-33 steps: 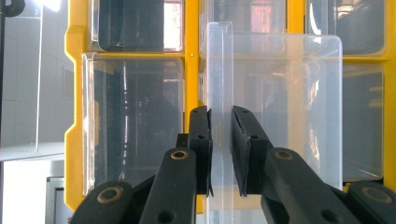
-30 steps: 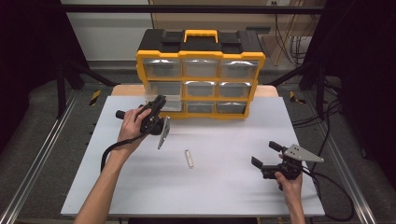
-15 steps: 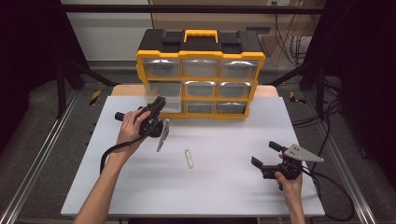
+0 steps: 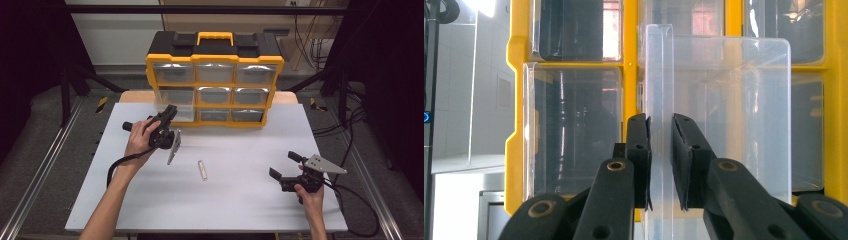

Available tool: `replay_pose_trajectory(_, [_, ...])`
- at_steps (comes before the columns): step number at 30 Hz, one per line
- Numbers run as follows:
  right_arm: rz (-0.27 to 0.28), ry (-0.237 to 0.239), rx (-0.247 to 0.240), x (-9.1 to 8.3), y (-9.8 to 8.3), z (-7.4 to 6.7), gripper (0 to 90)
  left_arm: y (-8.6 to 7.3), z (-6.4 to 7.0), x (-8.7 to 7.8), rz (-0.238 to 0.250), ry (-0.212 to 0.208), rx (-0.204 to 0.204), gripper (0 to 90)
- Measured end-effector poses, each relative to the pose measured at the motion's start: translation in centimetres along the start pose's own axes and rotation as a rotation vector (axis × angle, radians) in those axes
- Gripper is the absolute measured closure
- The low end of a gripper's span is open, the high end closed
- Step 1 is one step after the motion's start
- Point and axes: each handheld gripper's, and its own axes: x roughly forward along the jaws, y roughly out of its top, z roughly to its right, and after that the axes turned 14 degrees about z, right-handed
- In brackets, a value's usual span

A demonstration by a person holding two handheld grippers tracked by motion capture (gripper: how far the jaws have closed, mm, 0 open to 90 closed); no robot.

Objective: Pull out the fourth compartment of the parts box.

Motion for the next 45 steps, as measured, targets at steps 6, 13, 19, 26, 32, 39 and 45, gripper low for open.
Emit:
replay_pose_trajectory(6, [-0.001, -0.001, 0.002, 0.0, 0.0, 0.0, 0.5, 0.0, 0.2, -0.1, 0.001, 0.001, -0.007, 78.2])
replay_pose_trajectory(13, [-0.002, 0.000, 0.002, 0.0, 0.0, 0.0, 0.5, 0.1, 0.1, 0.0, -0.004, -0.003, -0.035, 77.1])
replay_pose_trajectory(19, [0.000, 0.001, 0.004, 0.0, 0.0, 0.0, 0.5, 0.1, -0.2, -0.2, -0.001, -0.026, -0.071, 73.8])
replay_pose_trajectory(26, [0.000, 0.000, 0.003, 0.0, 0.0, 0.0, 0.5, 0.4, -0.8, -0.4, -0.002, -0.044, -0.167, 63.9])
replay_pose_trajectory(32, [0.000, -0.002, 0.008, -0.1, 0.1, 0.0, 0.5, 0.5, -1.4, -0.8, 0.002, -0.065, -0.261, 55.7])
replay_pose_trajectory(39, [-0.001, -0.003, 0.008, 0.0, 0.1, 0.0, 0.5, 0.5, -2.0, -1.3, 0.004, -0.061, -0.428, 45.6])
replay_pose_trajectory(45, [-0.004, -0.001, 0.009, 0.0, 0.0, 0.0, 0.5, 0.3, -2.3, -1.8, -0.001, -0.056, -0.561, 40.6])
